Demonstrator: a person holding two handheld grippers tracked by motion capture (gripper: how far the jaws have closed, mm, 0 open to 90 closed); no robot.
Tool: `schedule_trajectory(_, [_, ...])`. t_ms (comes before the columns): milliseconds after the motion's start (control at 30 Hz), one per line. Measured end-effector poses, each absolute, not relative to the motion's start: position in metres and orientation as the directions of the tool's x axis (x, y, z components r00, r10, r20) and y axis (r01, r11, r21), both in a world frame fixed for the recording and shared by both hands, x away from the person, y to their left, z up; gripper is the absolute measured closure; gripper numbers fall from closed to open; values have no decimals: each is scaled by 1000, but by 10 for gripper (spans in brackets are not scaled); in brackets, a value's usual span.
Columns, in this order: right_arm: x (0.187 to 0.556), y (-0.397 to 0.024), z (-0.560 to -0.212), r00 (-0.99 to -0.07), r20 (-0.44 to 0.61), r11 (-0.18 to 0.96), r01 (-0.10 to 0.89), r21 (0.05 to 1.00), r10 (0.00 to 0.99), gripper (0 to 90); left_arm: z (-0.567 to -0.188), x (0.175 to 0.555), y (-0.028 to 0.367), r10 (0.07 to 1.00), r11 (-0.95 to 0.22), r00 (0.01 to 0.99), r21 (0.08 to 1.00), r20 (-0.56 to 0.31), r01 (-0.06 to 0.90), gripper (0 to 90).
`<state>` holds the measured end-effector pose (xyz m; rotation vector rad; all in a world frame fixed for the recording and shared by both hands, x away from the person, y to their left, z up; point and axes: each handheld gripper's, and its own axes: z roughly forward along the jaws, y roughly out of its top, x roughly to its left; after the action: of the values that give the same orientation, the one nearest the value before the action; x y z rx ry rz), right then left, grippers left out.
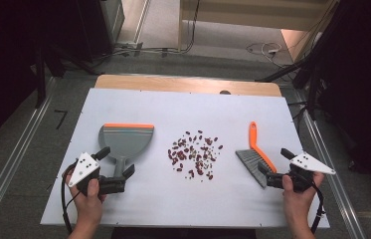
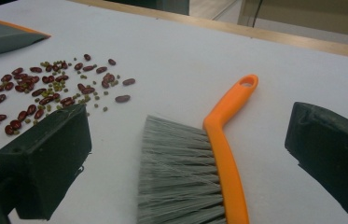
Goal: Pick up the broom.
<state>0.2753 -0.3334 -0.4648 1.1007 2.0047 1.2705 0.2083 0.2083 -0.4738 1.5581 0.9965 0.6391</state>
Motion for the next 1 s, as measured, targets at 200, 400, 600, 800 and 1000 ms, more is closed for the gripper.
schedule_trajectory(200, [278,-328,-460,-535,4,222,357,907,845,0,-472,208,208,861,-51,501,967,-83,248,0])
schedule_trajectory(400, [279,-326,-449,-538,12,216,358,909,843,0,-469,207,203,858,-62,508,967,-74,247,0])
schedule_trajectory(600, [286,-321,-435,-528,3,214,350,912,849,0,-463,207,198,854,-69,517,970,-63,233,0])
schedule_trajectory(800, [296,-315,-425,-540,-14,255,374,892,842,0,-460,212,191,851,-81,523,968,-57,237,0])
schedule_trajectory(1000, [318,-314,-409,-522,-17,265,406,875,853,0,-456,215,187,848,-77,526,966,-68,248,0])
